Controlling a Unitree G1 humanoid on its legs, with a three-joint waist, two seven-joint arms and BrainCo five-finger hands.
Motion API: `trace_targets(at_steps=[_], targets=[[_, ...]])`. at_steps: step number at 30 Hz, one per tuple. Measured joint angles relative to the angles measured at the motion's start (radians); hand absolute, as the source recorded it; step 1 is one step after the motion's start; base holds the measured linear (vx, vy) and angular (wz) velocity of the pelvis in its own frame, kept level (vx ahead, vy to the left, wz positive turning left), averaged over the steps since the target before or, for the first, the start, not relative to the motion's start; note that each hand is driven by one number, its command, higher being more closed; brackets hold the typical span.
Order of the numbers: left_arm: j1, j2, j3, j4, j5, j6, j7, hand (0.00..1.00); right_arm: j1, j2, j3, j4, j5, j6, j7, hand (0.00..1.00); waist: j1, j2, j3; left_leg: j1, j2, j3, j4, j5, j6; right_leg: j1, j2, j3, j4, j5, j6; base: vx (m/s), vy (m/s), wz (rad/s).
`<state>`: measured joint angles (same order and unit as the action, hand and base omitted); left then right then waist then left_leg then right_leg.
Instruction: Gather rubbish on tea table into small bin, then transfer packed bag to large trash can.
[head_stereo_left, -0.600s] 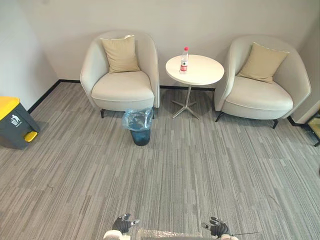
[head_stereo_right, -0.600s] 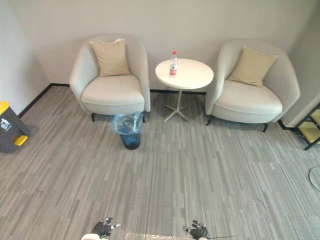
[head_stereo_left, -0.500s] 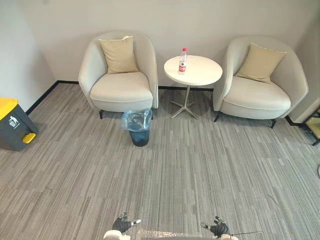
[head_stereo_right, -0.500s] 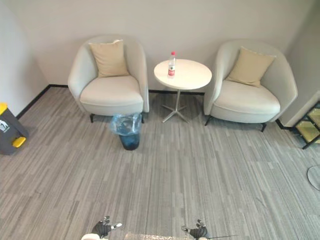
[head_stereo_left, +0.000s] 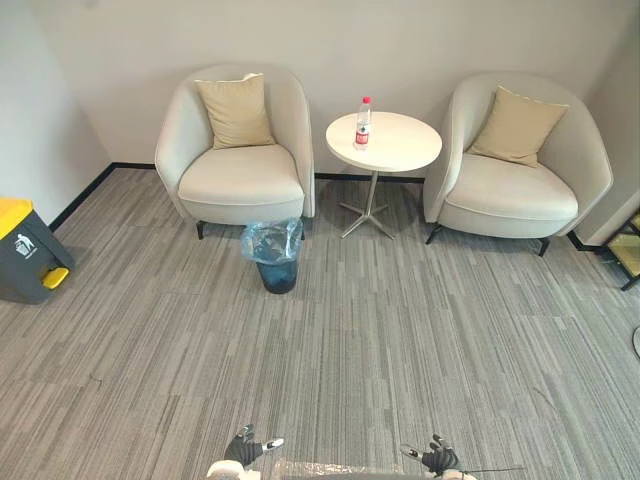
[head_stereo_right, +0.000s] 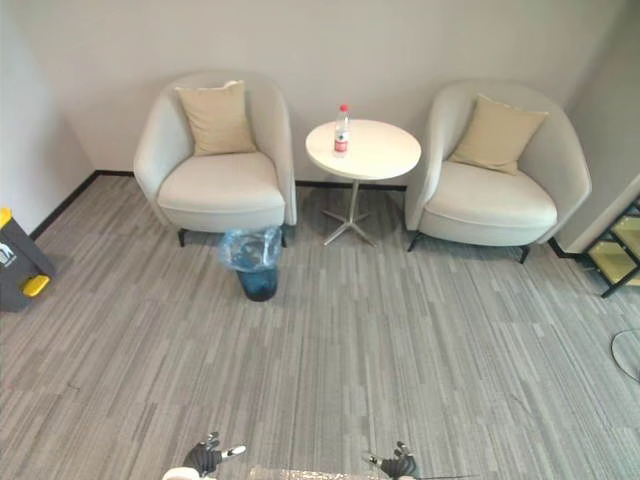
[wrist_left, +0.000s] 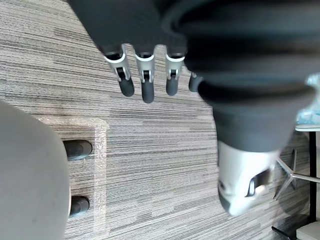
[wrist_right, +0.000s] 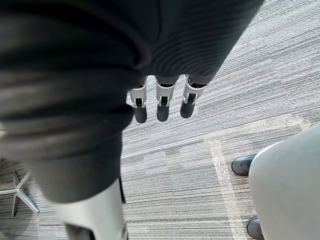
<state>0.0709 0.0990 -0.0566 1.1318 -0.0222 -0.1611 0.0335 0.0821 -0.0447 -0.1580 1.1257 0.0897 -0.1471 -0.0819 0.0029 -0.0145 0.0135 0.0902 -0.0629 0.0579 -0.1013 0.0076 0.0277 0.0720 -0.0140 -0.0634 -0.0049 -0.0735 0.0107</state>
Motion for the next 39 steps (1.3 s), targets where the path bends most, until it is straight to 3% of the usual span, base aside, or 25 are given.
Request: trace_targets(at_steps=[12, 14, 17, 20, 22, 23, 24, 26, 28, 30, 31, 34, 37, 38, 39], targets=[[-0.002, 0.002, -0.001, 0.000, 0.000, 0.000, -0.001, 0.00, 0.003, 0.004, -0.006, 0.000, 0.047, 0.000, 0.002, 0.00, -0.001, -0.003, 0.002, 0.001, 0.007, 0.020, 0.001, -0.011, -0.013, -0.002, 0.007, 0.020, -0.005, 0.001, -0.002, 0.01, -0.012, -0.05], [-0.011, 0.002, -0.001, 0.000, -0.001, 0.000, -0.001, 0.00, 0.003, 0.005, -0.007, 0.000, 0.063, -0.001, 0.003, 0.00, -0.002, -0.008, 0.016, -0.007, 0.013, 0.034, 0.034, -0.038, -0.018, -0.002, 0.012, 0.027, 0.003, -0.001, -0.004, 0.00, -0.034, -0.14], [-0.027, 0.006, -0.002, 0.003, -0.001, 0.002, 0.000, 0.00, 0.001, 0.009, -0.016, -0.001, 0.080, -0.002, 0.006, 0.00, -0.003, -0.008, 0.034, -0.067, 0.035, 0.054, 0.188, -0.133, -0.030, -0.005, 0.025, 0.038, 0.038, -0.031, -0.010, 0.02, -0.057, -0.19], [-0.033, 0.001, -0.002, -0.002, 0.000, 0.001, -0.001, 0.00, 0.005, 0.006, -0.026, -0.013, 0.105, -0.006, 0.014, 0.00, -0.002, 0.005, 0.052, -0.128, 0.097, 0.077, 0.409, -0.257, -0.067, -0.004, 0.061, 0.051, 0.095, -0.089, -0.045, 0.02, -0.083, -0.30], [-0.037, 0.004, 0.001, -0.023, 0.000, 0.004, -0.002, 0.00, 0.008, 0.014, -0.034, -0.031, 0.113, -0.010, 0.016, 0.00, -0.003, 0.005, 0.061, -0.207, 0.130, 0.101, 0.617, -0.266, -0.088, -0.005, 0.068, 0.057, 0.131, -0.119, -0.060, 0.13, -0.101, -0.17], [-0.045, 0.004, 0.002, -0.050, -0.001, 0.003, -0.001, 0.00, 0.014, 0.017, -0.033, -0.053, 0.121, -0.009, 0.016, 0.00, -0.001, -0.011, 0.083, -0.265, 0.144, 0.102, 0.742, -0.265, -0.088, 0.002, 0.067, 0.067, 0.165, -0.133, -0.080, 0.14, -0.068, -0.18], [-0.044, -0.002, 0.006, -0.071, -0.004, 0.000, 0.001, 0.00, 0.011, 0.015, -0.036, -0.070, 0.137, -0.009, 0.014, 0.00, 0.006, 0.007, 0.093, -0.308, 0.161, 0.100, 0.813, -0.293, -0.087, 0.003, 0.065, 0.072, 0.192, -0.150, -0.087, 0.19, -0.022, -0.18], [-0.043, -0.010, 0.002, -0.083, -0.023, 0.001, 0.002, 0.00, 0.014, 0.012, -0.037, -0.092, 0.150, -0.011, 0.012, 0.00, -0.001, 0.024, 0.108, -0.349, 0.172, 0.099, 0.810, -0.320, -0.088, 0.030, 0.060, 0.075, 0.195, -0.174, -0.090, 0.25, 0.056, -0.07], [-0.039, -0.012, -0.001, -0.105, -0.053, -0.001, 0.001, 0.00, 0.013, 0.008, -0.034, -0.088, 0.150, -0.007, 0.012, 0.00, 0.005, 0.024, 0.108, -0.385, 0.148, 0.097, 0.685, -0.303, -0.077, 0.043, 0.029, 0.083, 0.193, -0.207, -0.077, 0.26, 0.123, -0.06], [-0.039, -0.018, -0.002, -0.113, -0.077, -0.003, 0.003, 0.00, 0.005, 0.002, -0.029, -0.087, 0.149, -0.005, 0.010, 0.00, 0.011, 0.029, 0.110, -0.392, 0.111, 0.084, 0.487, -0.175, -0.079, 0.045, 0.002, 0.120, 0.190, -0.241, -0.048, 0.29, 0.171, -0.30], [-0.038, -0.017, -0.002, -0.114, -0.082, -0.004, 0.004, 0.00, -0.001, 0.003, -0.023, -0.086, 0.149, -0.003, 0.006, 0.00, 0.029, 0.021, 0.105, -0.364, 0.085, 0.096, 0.435, -0.095, -0.063, 0.046, -0.021, 0.154, 0.175, -0.250, -0.041, 0.42, 0.224, -0.56], [-0.055, -0.025, 0.000, -0.109, -0.087, -0.005, 0.003, 0.00, -0.013, 0.011, -0.008, -0.086, 0.145, 0.000, 0.005, 0.00, 0.030, 0.007, 0.101, -0.352, 0.071, 0.132, 0.471, -0.142, -0.003, 0.067, -0.046, 0.199, 0.162, -0.191, -0.023, 0.49, 0.211, -0.31], [-0.049, -0.022, 0.000, -0.119, -0.089, -0.003, -0.001, 0.00, -0.016, 0.037, 0.027, -0.087, 0.125, 0.000, 0.014, 0.00, 0.050, -0.038, 0.072, -0.267, 0.053, 0.160, 0.425, -0.153, 0.011, 0.028, -0.062, 0.227, 0.304, -0.161, 0.010, 0.38, 0.116, -0.41], [-0.047, -0.029, -0.002, -0.121, -0.089, 0.000, -0.002, 0.00, -0.020, 0.044, 0.041, -0.087, 0.105, 0.000, 0.022, 0.00, 0.052, -0.045, 0.063, -0.223, 0.048, 0.166, 0.392, -0.162, 0.018, -0.017, -0.064, 0.218, 0.430, -0.155, 0.041, 0.42, 0.064, -0.55], [-0.047, -0.042, -0.009, -0.121, -0.089, 0.001, -0.007, 0.00, -0.023, 0.046, 0.057, -0.091, 0.096, 0.000, 0.030, 0.00, 0.053, -0.046, 0.063, -0.175, 0.043, 0.177, 0.359, -0.177, 0.020, -0.088, -0.068, 0.197, 0.609, -0.128, 0.129, 0.33, 0.044, -0.45]])
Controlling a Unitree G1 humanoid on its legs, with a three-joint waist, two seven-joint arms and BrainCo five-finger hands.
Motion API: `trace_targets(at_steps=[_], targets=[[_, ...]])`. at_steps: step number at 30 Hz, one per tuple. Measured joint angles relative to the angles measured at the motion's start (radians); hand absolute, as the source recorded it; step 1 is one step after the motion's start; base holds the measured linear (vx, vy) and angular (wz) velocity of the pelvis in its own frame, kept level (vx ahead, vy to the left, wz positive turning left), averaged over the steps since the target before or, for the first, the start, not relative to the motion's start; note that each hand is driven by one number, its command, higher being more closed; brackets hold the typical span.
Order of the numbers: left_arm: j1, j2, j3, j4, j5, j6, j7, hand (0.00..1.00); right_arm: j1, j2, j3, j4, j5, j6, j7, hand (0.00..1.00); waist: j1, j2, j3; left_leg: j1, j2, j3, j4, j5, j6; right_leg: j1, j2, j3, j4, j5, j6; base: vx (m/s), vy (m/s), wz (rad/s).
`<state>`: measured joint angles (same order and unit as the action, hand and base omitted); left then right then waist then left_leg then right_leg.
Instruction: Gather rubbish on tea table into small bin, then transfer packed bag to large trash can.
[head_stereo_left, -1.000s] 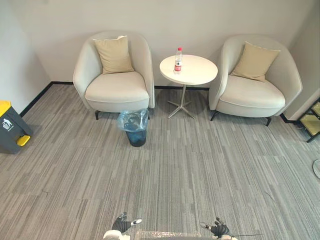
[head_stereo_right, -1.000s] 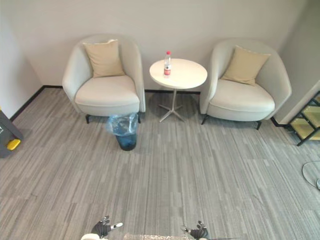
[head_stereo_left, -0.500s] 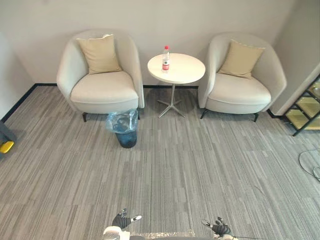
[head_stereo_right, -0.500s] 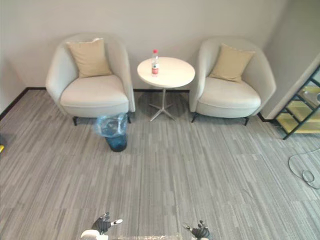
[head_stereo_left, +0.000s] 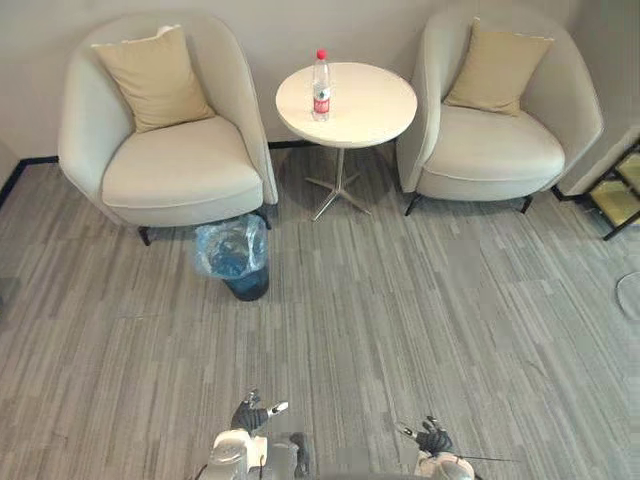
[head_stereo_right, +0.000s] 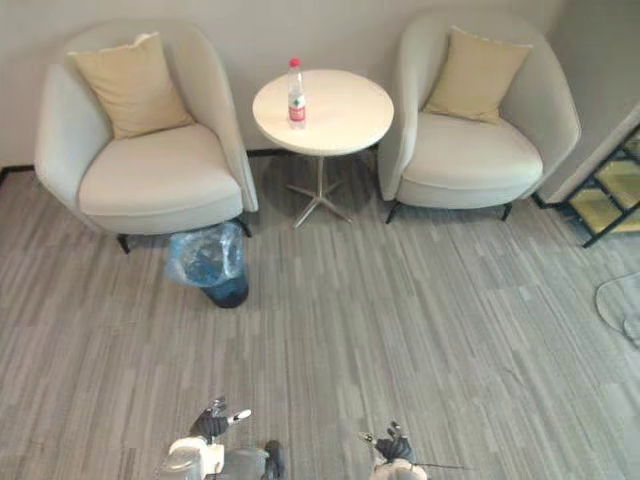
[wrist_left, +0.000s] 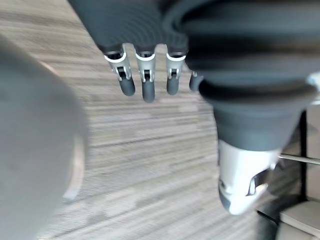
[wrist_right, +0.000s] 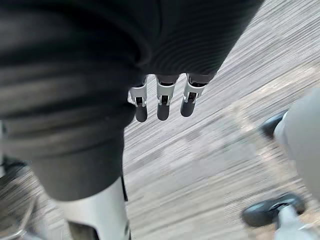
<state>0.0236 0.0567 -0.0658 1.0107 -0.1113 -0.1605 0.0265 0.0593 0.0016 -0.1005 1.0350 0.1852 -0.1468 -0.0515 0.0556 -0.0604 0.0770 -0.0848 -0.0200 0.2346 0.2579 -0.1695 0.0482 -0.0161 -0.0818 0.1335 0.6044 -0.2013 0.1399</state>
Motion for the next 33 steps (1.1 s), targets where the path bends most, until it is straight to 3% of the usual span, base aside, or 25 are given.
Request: trace_targets(at_steps=[1, 2, 4, 6, 8, 10, 11, 12, 16, 18, 19, 21, 22, 24, 25, 26, 28, 29, 30, 31, 33], targets=[[0.000, -0.007, -0.015, 0.000, 0.001, 0.001, -0.010, 0.00, 0.000, 0.000, 0.005, -0.006, -0.013, 0.001, 0.006, 0.00, -0.001, 0.002, 0.003, 0.037, -0.004, 0.003, -0.021, -0.017, 0.004, -0.061, -0.007, -0.019, 0.139, 0.031, 0.060, 0.33, 0.054, -0.34], [-0.005, -0.016, -0.035, 0.001, 0.001, 0.004, -0.013, 0.00, 0.000, -0.003, 0.005, -0.026, -0.030, 0.003, 0.010, 0.00, -0.005, 0.005, 0.005, 0.087, -0.009, 0.001, -0.038, -0.045, 0.004, -0.132, -0.028, -0.064, 0.301, 0.027, 0.056, 0.34, 0.040, -0.24], [-0.002, -0.039, -0.041, 0.011, 0.006, 0.014, -0.015, 0.00, -0.003, -0.010, 0.005, -0.043, -0.040, 0.002, 0.012, 0.00, -0.011, 0.018, 0.016, 0.188, -0.006, -0.004, -0.065, -0.064, 0.008, -0.198, -0.081, -0.190, 0.422, -0.043, -0.049, 0.39, 0.008, -0.10], [-0.012, -0.040, -0.038, 0.022, 0.030, 0.014, -0.025, 0.00, -0.006, -0.014, 0.008, -0.046, -0.060, -0.001, 0.013, 0.00, -0.019, 0.031, 0.018, 0.251, 0.033, -0.028, -0.079, -0.064, 0.007, -0.240, -0.101, -0.326, 0.324, -0.108, -0.112, 0.30, -0.080, 0.24], [-0.013, -0.038, -0.039, 0.028, 0.034, 0.014, -0.032, 0.00, -0.019, -0.014, 0.006, -0.038, -0.065, -0.001, 0.012, 0.00, -0.027, 0.025, 0.017, 0.263, 0.051, -0.060, -0.081, -0.064, 0.007, -0.282, -0.102, -0.356, 0.136, -0.099, -0.113, 0.32, -0.187, 0.59], [-0.009, -0.040, -0.042, 0.049, 0.052, 0.015, -0.031, 0.00, -0.022, -0.014, 0.006, -0.034, -0.066, 0.000, 0.012, 0.00, -0.044, 0.013, 0.011, 0.278, 0.040, -0.100, -0.081, -0.075, -0.018, -0.301, -0.091, -0.323, -0.160, 0.068, -0.126, 0.40, -0.269, 0.56], [-0.022, -0.041, -0.038, 0.070, 0.053, 0.016, -0.029, 0.00, -0.025, -0.028, 0.004, -0.028, -0.067, 0.000, 0.015, 0.00, -0.046, 0.023, 0.010, 0.284, 0.043, -0.142, -0.079, -0.093, -0.049, -0.298, -0.066, -0.291, -0.191, 0.153, -0.099, 0.35, -0.223, 0.12], [-0.027, -0.052, -0.037, 0.091, 0.053, 0.015, -0.030, 0.00, -0.041, -0.049, 0.004, -0.012, -0.066, 0.000, 0.014, 0.00, -0.042, 0.070, -0.003, 0.279, 0.074, -0.176, -0.077, -0.089, -0.054, -0.285, -0.035, -0.287, -0.210, 0.152, -0.108, 0.34, -0.200, -0.07], [-0.036, -0.070, -0.028, 0.131, 0.054, 0.015, -0.029, 0.00, -0.051, -0.078, -0.017, 0.031, -0.064, 0.000, 0.012, 0.00, -0.045, 0.117, 0.001, 0.261, 0.129, -0.221, 0.030, -0.077, -0.080, -0.219, 0.021, -0.319, -0.258, 0.112, -0.128, 0.30, -0.186, -0.02], [-0.042, -0.071, -0.006, 0.111, 0.051, 0.013, -0.029, 0.00, -0.040, -0.081, -0.014, 0.048, -0.063, 0.001, 0.012, 0.00, -0.043, 0.101, 0.026, 0.135, 0.177, -0.223, 0.349, -0.042, -0.169, -0.123, 0.048, -0.340, -0.324, 0.088, -0.148, 0.26, -0.172, 0.35], [-0.041, -0.073, 0.011, 0.079, 0.050, 0.010, -0.028, 0.00, -0.037, -0.081, -0.014, 0.047, -0.055, 0.002, 0.006, 0.00, -0.029, 0.101, 0.042, 0.046, 0.231, -0.196, 0.559, -0.057, -0.168, -0.065, 0.070, -0.356, -0.347, 0.065, -0.167, 0.18, -0.081, 0.21], [-0.042, -0.071, 0.011, 0.066, 0.049, 0.010, -0.027, 0.00, -0.031, -0.077, -0.014, 0.043, -0.047, 0.002, 0.002, 0.00, -0.026, 0.086, 0.058, -0.001, 0.244, -0.150, 0.597, -0.107, -0.145, -0.021, 0.070, -0.367, -0.360, 0.053, -0.166, 0.18, -0.039, 0.18], [-0.042, -0.073, 0.009, 0.054, 0.046, 0.008, -0.028, 0.00, -0.020, -0.075, -0.015, 0.042, -0.040, 0.002, 0.001, 0.00, -0.023, 0.079, 0.059, -0.040, 0.236, -0.118, 0.580, -0.138, -0.126, 0.004, 0.063, -0.369, -0.375, 0.049, -0.163, 0.19, -0.011, 0.19], [-0.041, -0.073, -0.002, 0.039, 0.030, -0.002, -0.027, 0.00, -0.015, -0.079, -0.017, 0.043, -0.027, 0.002, 0.001, 0.00, -0.016, 0.085, 0.057, -0.110, 0.165, -0.086, 0.345, -0.148, -0.114, 0.032, 0.041, -0.378, -0.398, 0.039, -0.145, 0.20, 0.075, 0.08], [-0.042, -0.072, -0.013, 0.039, 0.026, -0.002, -0.027, 0.00, -0.016, -0.087, -0.018, 0.043, -0.027, 0.002, 0.001, 0.00, -0.014, 0.100, 0.055, -0.123, 0.134, -0.097, 0.184, -0.083, -0.116, 0.035, 0.042, -0.373, -0.400, 0.030, -0.131, 0.20, 0.133, -0.24], [-0.042, -0.066, -0.029, 0.033, 0.021, -0.007, -0.026, 0.00, -0.014, -0.088, -0.018, 0.049, -0.027, 0.004, -0.001, 0.00, 0.010, 0.091, 0.050, -0.084, 0.104, -0.085, 0.107, -0.026, -0.107, 0.048, 0.029, -0.327, -0.420, 0.029, -0.115, 0.27, 0.118, -0.21], [-0.046, -0.040, -0.040, 0.046, 0.021, -0.008, -0.025, 0.00, -0.022, -0.078, -0.014, 0.046, -0.027, 0.001, 0.000, 0.00, 0.003, 0.084, 0.030, -0.085, 0.089, -0.076, 0.102, -0.002, -0.100, 0.079, 0.053, -0.263, -0.517, 0.078, -0.108, 0.35, 0.084, 0.00], [-0.046, -0.028, -0.033, 0.041, 0.020, -0.006, -0.024, 0.00, -0.028, -0.069, -0.016, 0.050, -0.028, 0.001, 0.000, 0.00, 0.008, 0.079, 0.042, -0.140, 0.100, -0.064, 0.220, -0.018, -0.094, 0.105, 0.046, -0.248, -0.566, 0.110, -0.088, 0.27, 0.132, 0.05], [-0.054, -0.021, -0.017, 0.039, 0.029, -0.011, -0.026, 0.00, -0.048, -0.049, -0.017, 0.051, -0.030, 0.001, 0.000, 0.00, 0.017, 0.076, 0.049, -0.174, 0.092, -0.078, 0.234, -0.041, -0.080, 0.121, 0.037, -0.244, -0.573, 0.108, -0.083, 0.19, 0.184, -0.14], [-0.046, -0.031, 0.005, 0.041, 0.032, -0.008, -0.028, 0.00, -0.040, -0.051, -0.016, 0.049, -0.030, 0.001, 0.001, 0.00, 0.019, 0.096, 0.033, -0.152, 0.092, -0.094, 0.145, -0.023, -0.056, 0.122, 0.049, -0.236, -0.572, 0.107, -0.084, 0.18, 0.151, -0.24], [-0.031, -0.022, 0.013, 0.043, 0.030, 0.000, -0.031, 0.00, -0.039, -0.036, -0.001, 0.053, -0.053, 0.003, 0.012, 0.00, 0.027, 0.062, 0.006, -0.086, 0.045, -0.047, 0.082, -0.055, -0.043, 0.077, 0.002, -0.185, -0.443, 0.033, -0.057, 0.24, 0.145, -0.45]])
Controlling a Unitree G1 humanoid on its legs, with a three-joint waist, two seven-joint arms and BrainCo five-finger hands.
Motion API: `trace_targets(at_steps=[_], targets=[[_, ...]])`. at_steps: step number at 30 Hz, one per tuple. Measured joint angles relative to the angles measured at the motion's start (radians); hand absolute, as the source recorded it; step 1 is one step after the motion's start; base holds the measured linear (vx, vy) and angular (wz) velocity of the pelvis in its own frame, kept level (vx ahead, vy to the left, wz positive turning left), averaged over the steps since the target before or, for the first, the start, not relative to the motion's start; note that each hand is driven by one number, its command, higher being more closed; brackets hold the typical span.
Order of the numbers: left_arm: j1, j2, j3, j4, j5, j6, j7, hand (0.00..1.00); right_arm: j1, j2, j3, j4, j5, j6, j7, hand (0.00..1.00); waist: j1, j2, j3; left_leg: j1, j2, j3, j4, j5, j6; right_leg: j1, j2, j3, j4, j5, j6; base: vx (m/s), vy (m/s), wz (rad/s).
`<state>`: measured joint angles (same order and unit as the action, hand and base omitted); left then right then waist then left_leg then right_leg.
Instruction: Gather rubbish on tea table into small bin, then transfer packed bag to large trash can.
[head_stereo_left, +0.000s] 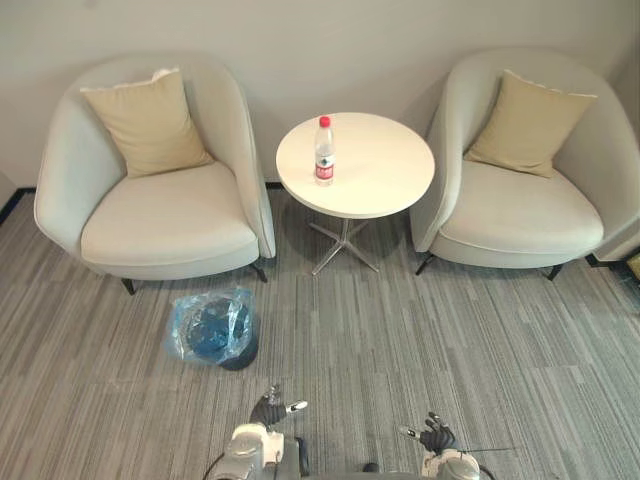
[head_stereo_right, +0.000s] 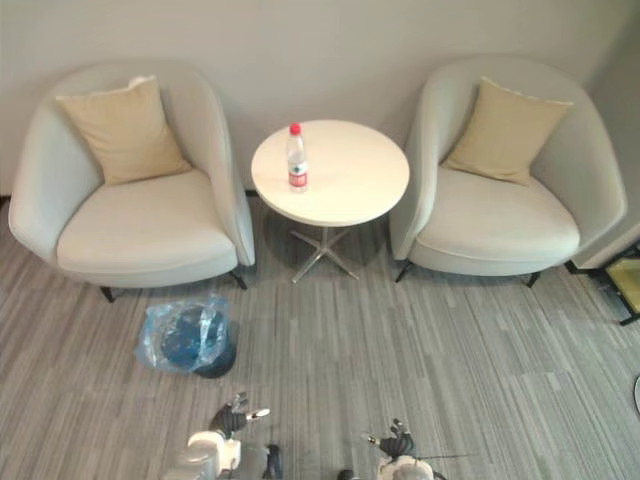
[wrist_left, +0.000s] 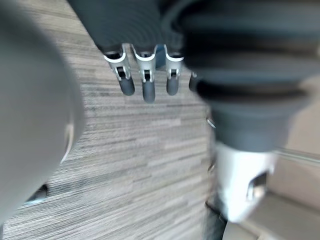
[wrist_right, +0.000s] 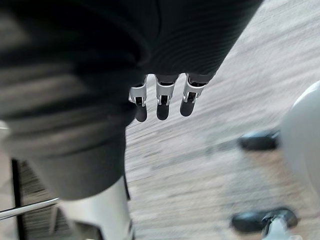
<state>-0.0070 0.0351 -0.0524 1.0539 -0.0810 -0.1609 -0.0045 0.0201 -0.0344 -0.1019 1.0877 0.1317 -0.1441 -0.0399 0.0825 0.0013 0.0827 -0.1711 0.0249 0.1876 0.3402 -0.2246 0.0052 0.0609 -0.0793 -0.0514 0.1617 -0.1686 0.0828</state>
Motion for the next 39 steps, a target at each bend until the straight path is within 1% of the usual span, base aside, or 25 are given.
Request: trace_targets(at_steps=[1, 2, 3, 4, 6, 8, 11, 12, 13, 14, 15, 16, 17, 19, 20, 21, 22, 23, 25, 27, 28, 29, 30, 31, 39], targets=[[0.004, 0.001, -0.004, 0.000, 0.001, 0.000, 0.000, 0.00, 0.000, 0.002, 0.002, 0.000, -0.010, 0.000, 0.002, 0.00, 0.003, -0.001, -0.002, 0.033, -0.012, 0.009, -0.038, 0.000, 0.000, -0.053, -0.011, 0.021, 0.118, -0.022, 0.013, 0.21, 0.137, -0.45], [0.010, 0.005, -0.010, 0.000, 0.000, 0.000, 0.000, 0.00, 0.000, 0.004, 0.009, -0.002, -0.016, 0.000, 0.004, 0.00, 0.001, -0.002, -0.003, 0.072, -0.025, 0.020, -0.081, 0.000, 0.000, -0.131, -0.023, 0.039, 0.321, -0.046, 0.069, 0.22, 0.123, -0.23], [0.014, 0.021, -0.039, 0.000, 0.001, 0.001, 0.000, 0.00, 0.000, 0.005, 0.012, -0.014, -0.017, -0.003, 0.009, 0.00, -0.009, -0.018, -0.005, 0.122, -0.048, 0.018, -0.107, -0.005, 0.007, -0.212, -0.048, 0.040, 0.522, -0.031, 0.116, 0.26, 0.104, -0.01], [0.014, 0.033, -0.055, 0.001, 0.001, 0.001, -0.001, 0.00, 0.000, 0.005, 0.014, -0.010, -0.018, -0.003, 0.011, 0.00, -0.022, -0.030, -0.005, 0.156, -0.059, 0.019, -0.119, -0.010, 0.017, -0.245, -0.064, 0.033, 0.626, -0.026, 0.102, 0.33, 0.057, 0.20], [0.009, 0.037, -0.057, 0.019, 0.000, 0.001, 0.000, 0.00, -0.001, 0.002, 0.013, -0.008, -0.018, -0.004, 0.013, 0.00, -0.028, -0.035, -0.002, 0.222, -0.058, 0.014, -0.123, -0.021, 0.029, -0.274, -0.087, -0.035, 0.729, -0.066, 0.028, 0.35, 0.009, 0.21], [0.006, 0.035, -0.073, 0.032, 0.001, 0.002, -0.001, 0.00, -0.003, -0.001, 0.014, -0.006, -0.025, -0.004, 0.021, 0.00, -0.037, -0.029, -0.002, 0.285, -0.033, -0.016, -0.155, -0.024, 0.029, -0.298, -0.089, -0.155, 0.651, -0.120, -0.029, 0.41, -0.044, 0.34], [-0.006, 0.016, -0.085, 0.041, 0.001, 0.011, -0.001, 0.00, -0.027, -0.025, 0.015, -0.014, -0.025, -0.004, 0.022, 0.00, -0.046, 0.012, 0.019, 0.310, 0.028, -0.069, -0.171, -0.023, 0.029, -0.362, -0.032, -0.168, 0.441, -0.115, -0.048, 0.38, -0.131, 0.37], [-0.006, 0.010, -0.085, 0.041, 0.002, 0.013, 0.000, 0.00, -0.029, -0.035, 0.016, -0.020, -0.025, -0.004, 0.022, 0.00, -0.048, 0.024, 0.025, 0.326, 0.046, -0.087, -0.177, -0.023, 0.029, -0.379, -0.008, -0.124, 0.337, -0.071, -0.040, 0.47, -0.242, 0.48], [-0.005, 0.010, -0.085, 0.042, 0.002, 0.013, 0.000, 0.00, -0.021, -0.038, 0.018, -0.021, -0.025, -0.003, 0.022, 0.00, -0.049, 0.016, 0.027, 0.356, 0.049, -0.109, -0.180, -0.024, 0.014, -0.372, 0.004, -0.037, 0.157, 0.044, -0.029, 0.49, -0.269, 0.47], [-0.003, 0.011, -0.084, 0.041, 0.003, 0.012, 0.001, 0.00, -0.019, -0.038, 0.019, -0.018, -0.025, -0.002, 0.022, 0.00, -0.050, 0.009, 0.025, 0.366, 0.046, -0.120, -0.179, -0.028, 0.003, -0.366, 0.002, -0.013, 0.115, 0.081, -0.027, 0.45, -0.262, 0.51], [0.000, 0.015, -0.081, 0.041, 0.003, 0.012, 0.001, 0.00, -0.015, -0.037, 0.024, -0.011, -0.025, -0.001, 0.022, 0.00, -0.050, -0.006, 0.022, 0.382, 0.040, -0.144, -0.179, -0.043, -0.023, -0.351, -0.004, 0.021, 0.052, 0.154, -0.026, 0.41, -0.292, 0.53], [-0.001, 0.017, -0.073, 0.054, 0.007, 0.012, 0.004, 0.00, -0.001, -0.042, 0.028, -0.006, -0.027, 0.002, 0.025, 0.00, -0.056, -0.012, 0.022, 0.420, 0.048, -0.186, -0.176, -0.074, -0.066, -0.341, 0.002, 0.040, 0.077, 0.241, -0.015, 0.47, -0.327, 0.55], [-0.001, 0.000, -0.060, 0.060, 0.016, 0.011, 0.001, 0.00, -0.007, -0.062, 0.026, -0.002, -0.030, 0.007, 0.023, 0.00, -0.055, 0.026, 0.013, 0.413, 0.090, -0.211, -0.152, -0.076, -0.073, -0.340, 0.028, 0.012, 0.112, 0.218, -0.036, 0.52, -0.396, 0.53], [-0.003, -0.027, -0.043, 0.068, 0.024, 0.010, 0.002, 0.00, -0.010, -0.074, 0.020, 0.004, -0.034, 0.009, 0.023, 0.00, -0.058, 0.068, 0.011, 0.359, 0.136, -0.241, -0.021, -0.077, -0.076, -0.310, 0.066, -0.032, 0.103, 0.180, -0.064, 0.38, -0.309, 0.36], [-0.018, -0.031, -0.043, 0.077, 0.030, 0.011, 0.001, 0.00, -0.009, -0.076, 0.004, 0.003, -0.032, 0.008, 0.023, 0.00, -0.064, 0.085, 0.022, 0.299, 0.165, -0.253, 0.136, -0.059, -0.107, -0.260, 0.092, -0.054, 0.071, 0.167, -0.084, 0.34, -0.292, 0.38], [-0.019, -0.031, -0.043, 0.077, 0.037, 0.011, 0.001, 0.00, -0.009, -0.076, -0.001, 0.011, -0.031, 0.012, 0.020, 0.00, -0.063, 0.077, 0.029, 0.227, 0.194, -0.248, 0.295, -0.031, -0.142, -0.212, 0.108, -0.065, 0.037, 0.158, -0.098, 0.32, -0.264, 0.40], [-0.020, -0.030, -0.045, 0.074, 0.038, 0.010, 0.001, 0.00, -0.010, -0.076, -0.001, 0.023, -0.026, 0.013, 0.020, 0.00, -0.063, 0.081, 0.031, 0.190, 0.213, -0.230, 0.383, -0.042, -0.142, -0.172, 0.119, -0.075, 0.013, 0.151, -0.110, 0.29, -0.227, 0.26], [-0.023, -0.029, -0.052, 0.071, 0.038, 0.010, 0.001, 0.00, -0.008, -0.075, -0.001, 0.036, -0.011, 0.014, 0.019, 0.00, -0.059, 0.070, 0.039, 0.146, 0.235, -0.183, 0.453, -0.069, -0.133, -0.119, 0.125, -0.093, -0.018, 0.147, -0.119, 0.27, -0.172, 0.20], [-0.021, -0.032, -0.071, 0.054, 0.038, 0.009, 0.002, 0.00, -0.001, -0.073, -0.002, 0.037, -0.002, 0.014, 0.017, 0.00, -0.058, 0.065, 0.042, 0.096, 0.224, -0.117, 0.420, -0.106, -0.122, -0.055, 0.123, -0.102, -0.063, 0.146, -0.121, 0.23, -0.124, 0.15], [-0.023, -0.033, -0.095, 0.043, 0.037, 0.007, 0.001, 0.00, 0.000, -0.073, -0.007, 0.037, 0.006, 0.014, 0.014, 0.00, -0.058, 0.064, 0.043, 0.057, 0.155, -0.119, 0.194, -0.104, -0.115, -0.025, 0.110, -0.104, -0.092, 0.145, -0.116, 0.20, 0.016, 0.06], [-0.028, -0.032, -0.095, 0.040, 0.037, 0.007, 0.002, 0.00, -0.001, -0.073, -0.011, 0.036, 0.007, 0.014, 0.012, 0.00, -0.057, 0.066, 0.042, 0.047, 0.128, -0.129, 0.087, -0.064, -0.106, -0.023, 0.105, -0.104, -0.097, 0.143, -0.107, 0.20, 0.104, -0.13], [-0.030, -0.023, -0.094, 0.038, 0.037, 0.003, 0.002, 0.00, 0.003, -0.073, -0.013, 0.036, 0.006, 0.014, 0.008, 0.00, -0.039, 0.053, 0.043, 0.074, 0.092, -0.141, 0.019, 0.003, -0.089, -0.016, 0.087, -0.078, -0.098, 0.139, -0.093, 0.13, 0.081, -0.08], [-0.030, -0.017, -0.094, 0.039, 0.037, 0.002, 0.002, 0.00, 0.003, -0.068, -0.013, 0.034, 0.006, 0.014, 0.005, 0.00, -0.037, 0.053, 0.041, 0.096, 0.072, -0.143, -0.023, 0.023, -0.086, -0.007, 0.076, -0.071, -0.104, 0.136, -0.084, 0.18, 0.061, 0.02], [-0.034, -0.009, -0.094, 0.049, 0.038, 0.002, 0.003, 0.00, 0.001, -0.064, -0.012, 0.029, 0.006, 0.013, 0.001, 0.00, -0.040, 0.037, 0.053, 0.123, 0.044, -0.147, -0.047, 0.044, -0.066, 0.009, 0.061, -0.072, -0.125, 0.140, -0.066, 0.14, 0.040, 0.16], [-0.020, 0.033, -0.081, 0.060, 0.041, 0.002, 0.000, 0.00, 0.001, -0.037, -0.006, 0.027, -0.015, 0.006, 0.000, 0.00, -0.030, 0.014, 0.038, 0.207, 0.010, -0.145, -0.120, 0.046, -0.051, 0.043, 0.042, -0.020, -0.132, 0.128, -0.052, 0.08, 0.064, -0.06]])
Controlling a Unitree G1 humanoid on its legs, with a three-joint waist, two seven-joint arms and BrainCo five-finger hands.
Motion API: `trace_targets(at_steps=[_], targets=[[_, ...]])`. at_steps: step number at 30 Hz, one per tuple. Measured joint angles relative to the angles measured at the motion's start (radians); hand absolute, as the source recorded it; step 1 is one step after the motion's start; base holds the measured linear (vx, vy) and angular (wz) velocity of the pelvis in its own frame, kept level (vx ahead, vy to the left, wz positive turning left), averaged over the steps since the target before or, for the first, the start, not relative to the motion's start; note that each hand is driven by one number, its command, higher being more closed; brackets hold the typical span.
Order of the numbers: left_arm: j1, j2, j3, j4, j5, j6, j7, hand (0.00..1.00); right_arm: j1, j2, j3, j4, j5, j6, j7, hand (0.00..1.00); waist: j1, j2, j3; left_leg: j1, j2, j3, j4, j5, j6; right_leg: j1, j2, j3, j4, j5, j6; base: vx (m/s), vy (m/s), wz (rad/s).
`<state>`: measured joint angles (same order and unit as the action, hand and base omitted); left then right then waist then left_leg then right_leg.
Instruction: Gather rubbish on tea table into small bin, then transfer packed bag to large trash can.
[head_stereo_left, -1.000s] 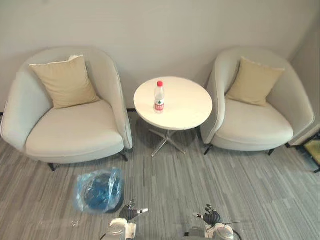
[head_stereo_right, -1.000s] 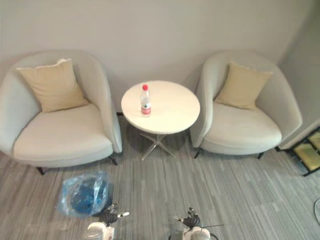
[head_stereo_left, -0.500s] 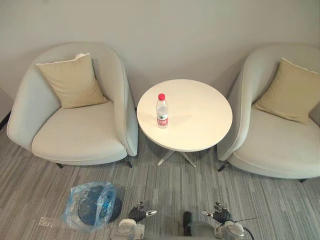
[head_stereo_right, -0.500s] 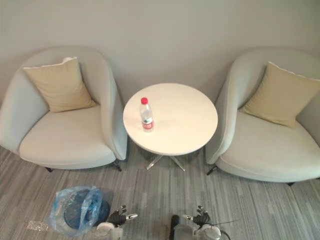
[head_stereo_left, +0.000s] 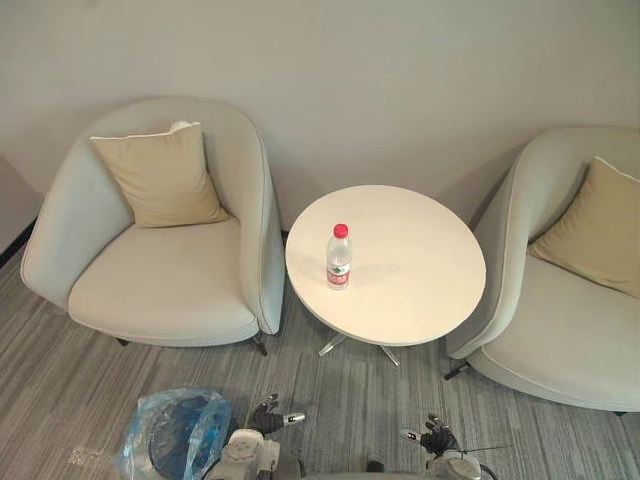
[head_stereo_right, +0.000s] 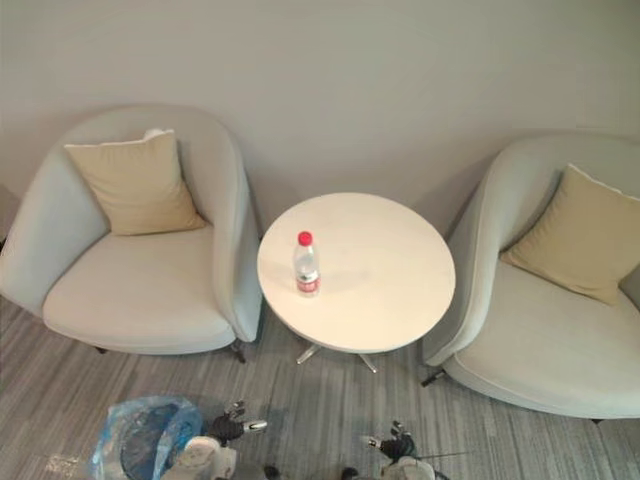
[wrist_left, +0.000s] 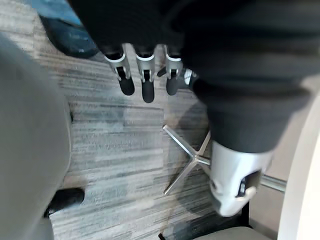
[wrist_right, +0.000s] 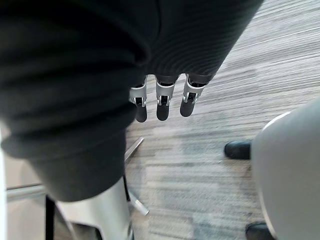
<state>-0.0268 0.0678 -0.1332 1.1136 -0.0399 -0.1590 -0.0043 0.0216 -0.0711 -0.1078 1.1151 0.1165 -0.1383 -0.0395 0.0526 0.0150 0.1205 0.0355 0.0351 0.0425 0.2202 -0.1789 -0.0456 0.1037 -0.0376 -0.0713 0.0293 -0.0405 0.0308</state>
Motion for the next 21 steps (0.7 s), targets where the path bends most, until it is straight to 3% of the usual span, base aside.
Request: trace_targets(at_steps=[8, 11, 15, 21], targets=[[0.001, 0.002, -0.007, 0.026, 0.019, -0.001, 0.000, 0.00, 0.024, -0.024, 0.078, -0.027, -0.041, 0.002, -0.026, 0.00, -0.002, -0.001, -0.032, -0.006, -0.022, -0.029, -0.053, 0.024, 0.013, -0.035, -0.009, 0.021, -0.009, -0.009, 0.008, 0.00, -0.002, -0.03], [0.006, 0.016, -0.014, 0.025, 0.023, -0.001, 0.002, 0.00, 0.073, -0.043, 0.152, -0.254, -0.122, -0.002, -0.050, 0.00, -0.006, -0.006, -0.037, -0.021, -0.030, -0.048, -0.063, 0.028, 0.015, -0.050, -0.010, 0.030, -0.023, 0.000, 0.010, 0.01, 0.004, -0.07], [0.023, 0.047, -0.013, 0.024, 0.037, -0.003, 0.005, 0.00, 0.107, -0.089, 0.160, -0.523, -0.237, -0.030, -0.059, 0.00, -0.004, -0.027, -0.048, -0.039, -0.036, -0.066, -0.068, 0.031, 0.018, -0.068, -0.010, 0.041, -0.040, 0.011, 0.010, 0.04, 0.002, -0.08], [0.027, 0.055, -0.023, 0.017, 0.038, -0.005, 0.004, 0.00, 0.085, -0.124, 0.161, -0.612, -0.358, -0.049, -0.061, 0.00, -0.001, -0.032, -0.053, -0.054, -0.043, -0.090, -0.078, 0.032, 0.020, -0.069, -0.013, 0.039, -0.072, 0.024, 0.011, 0.05, 0.001, 0.00]])
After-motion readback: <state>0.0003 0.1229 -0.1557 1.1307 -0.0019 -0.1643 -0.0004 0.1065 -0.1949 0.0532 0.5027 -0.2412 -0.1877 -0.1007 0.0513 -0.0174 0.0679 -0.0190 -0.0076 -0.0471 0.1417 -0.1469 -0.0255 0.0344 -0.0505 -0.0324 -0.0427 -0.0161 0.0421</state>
